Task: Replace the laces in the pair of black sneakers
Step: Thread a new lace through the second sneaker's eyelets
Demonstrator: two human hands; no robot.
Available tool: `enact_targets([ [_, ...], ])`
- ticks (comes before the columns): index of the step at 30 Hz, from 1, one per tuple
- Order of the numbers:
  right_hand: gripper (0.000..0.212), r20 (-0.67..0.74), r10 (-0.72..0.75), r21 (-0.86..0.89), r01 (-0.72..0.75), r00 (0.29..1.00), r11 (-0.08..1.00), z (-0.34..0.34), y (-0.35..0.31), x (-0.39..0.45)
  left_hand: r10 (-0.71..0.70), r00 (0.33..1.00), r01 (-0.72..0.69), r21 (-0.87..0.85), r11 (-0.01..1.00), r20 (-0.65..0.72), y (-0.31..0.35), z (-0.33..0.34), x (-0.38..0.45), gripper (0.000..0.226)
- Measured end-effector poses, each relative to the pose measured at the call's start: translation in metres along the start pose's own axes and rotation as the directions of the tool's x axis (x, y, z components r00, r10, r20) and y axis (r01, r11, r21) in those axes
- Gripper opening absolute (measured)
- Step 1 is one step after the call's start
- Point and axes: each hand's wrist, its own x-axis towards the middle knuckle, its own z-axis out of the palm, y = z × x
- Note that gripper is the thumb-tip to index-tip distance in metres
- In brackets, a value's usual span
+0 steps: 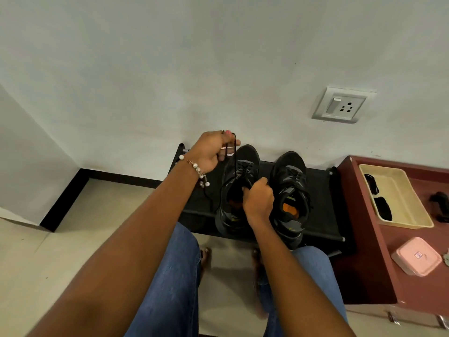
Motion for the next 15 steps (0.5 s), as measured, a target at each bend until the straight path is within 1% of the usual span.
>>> enact_targets([
  [1, 0.039, 0.026, 0.033, 0.052, -0.034, 0.999, 0.998, -0.003, -0.001, 0.002, -0.046, 0.999, 0.05, -0.187, 0.981, 0.023, 0.006, 0.003, -0.003, 0.021],
  [2, 0.041, 0.067, 0.07, 0.132, -0.078, 0.995, 0.988, -0.004, -0.002, 0.002, -0.07, 0.997, 0.079, -0.327, 0.942, 0.04, 0.013, 0.005, -0.005, 0.022],
  [3, 0.046, 0.116, 0.102, 0.22, -0.126, 0.988, 0.967, -0.005, -0.004, 0.002, -0.075, 0.996, 0.084, -0.411, 0.908, 0.036, 0.019, 0.008, -0.006, 0.021],
  [4, 0.057, 0.175, 0.119, 0.277, -0.165, 0.977, 0.947, -0.005, -0.006, 0.0, -0.07, 0.997, 0.071, -0.46, 0.885, 0.02, 0.026, 0.011, -0.007, 0.021],
  [5, 0.073, 0.241, 0.116, 0.285, -0.185, 0.964, 0.941, -0.003, -0.008, -0.003, -0.059, 0.998, 0.053, -0.481, 0.875, 0.003, 0.032, 0.015, -0.008, 0.02],
  [7, 0.112, 0.377, 0.099, 0.199, -0.185, 0.921, 0.962, 0.001, -0.009, -0.012, -0.04, 0.999, 0.028, -0.481, 0.876, -0.014, 0.046, 0.021, -0.014, 0.019],
  [8, 0.122, 0.406, 0.096, 0.153, -0.171, 0.909, 0.973, 0.004, -0.009, -0.014, -0.023, 1.0, 0.014, -0.469, 0.883, -0.013, 0.054, 0.024, -0.016, 0.02],
  [9, 0.123, 0.408, 0.102, 0.126, -0.167, 0.907, 0.978, 0.004, -0.009, -0.014, 0.007, 1.0, -0.008, -0.456, 0.89, -0.005, 0.064, 0.025, -0.02, 0.02],
  [12, 0.116, 0.406, 0.136, 0.099, -0.191, 0.904, 0.977, 0.003, -0.015, -0.011, 0.129, 0.992, -0.115, -0.424, 0.898, 0.005, 0.101, 0.026, -0.029, 0.021],
  [15, 0.111, 0.425, 0.147, 0.056, -0.188, 0.893, 0.981, 0.006, -0.019, -0.01, 0.178, 0.984, -0.177, -0.285, 0.942, -0.021, 0.131, 0.032, -0.039, 0.023],
])
